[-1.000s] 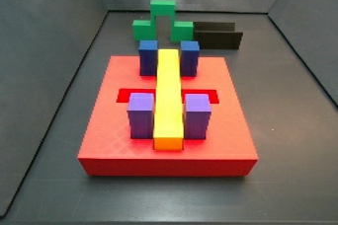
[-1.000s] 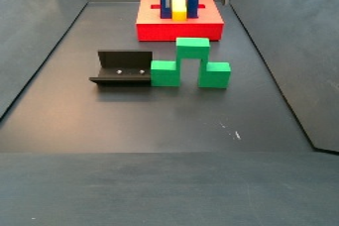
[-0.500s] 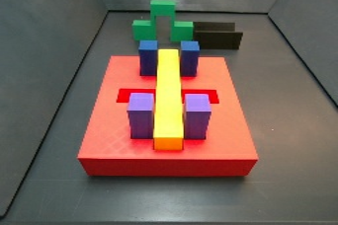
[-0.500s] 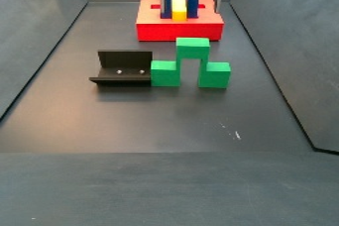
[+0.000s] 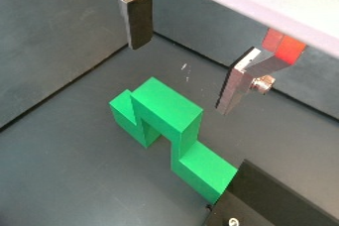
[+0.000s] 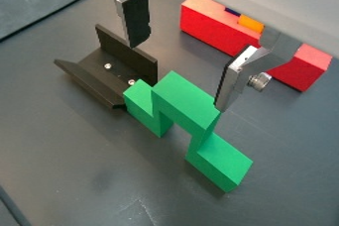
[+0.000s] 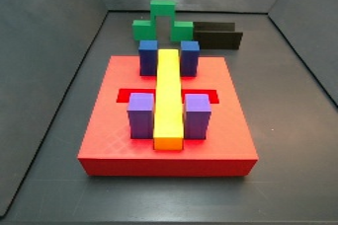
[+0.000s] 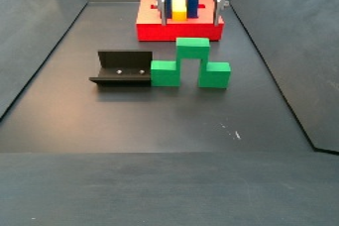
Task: Pick up the green object. Move up. Move to above the board. Insert the green object.
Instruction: Pick up the green object.
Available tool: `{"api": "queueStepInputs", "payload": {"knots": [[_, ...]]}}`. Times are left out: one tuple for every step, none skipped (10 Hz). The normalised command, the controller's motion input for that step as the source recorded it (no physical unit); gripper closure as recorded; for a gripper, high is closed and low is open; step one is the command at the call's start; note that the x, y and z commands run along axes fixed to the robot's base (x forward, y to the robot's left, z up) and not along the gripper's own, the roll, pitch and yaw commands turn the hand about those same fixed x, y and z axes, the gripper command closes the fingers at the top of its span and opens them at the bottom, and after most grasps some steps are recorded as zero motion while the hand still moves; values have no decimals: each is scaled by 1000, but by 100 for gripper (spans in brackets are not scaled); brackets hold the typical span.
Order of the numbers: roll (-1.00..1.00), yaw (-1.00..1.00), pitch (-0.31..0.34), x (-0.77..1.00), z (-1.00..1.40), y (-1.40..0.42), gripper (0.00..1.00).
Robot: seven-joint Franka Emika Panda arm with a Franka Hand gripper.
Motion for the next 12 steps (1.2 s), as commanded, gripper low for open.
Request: {"api": "queueStepInputs", "payload": {"knots": [[0, 0, 0, 69, -283, -63, 0], [0, 0, -7, 49, -331, -86, 0], [0, 0, -20, 3, -360, -91, 0], [0, 0, -20, 0, -366, -69, 0], [0, 37, 0, 23, -349, -11, 0], [0, 31, 0, 14, -297, -6, 0], [9, 17, 0, 0, -274, -9, 0], [3, 23, 0, 0, -277, -9, 0], [0, 20, 0, 0, -286, 0, 0], [0, 14, 0, 0, -280, -11, 0], [3, 6, 0, 0, -286, -9, 0], [23, 0, 0, 0, -249, 0, 0]]}}
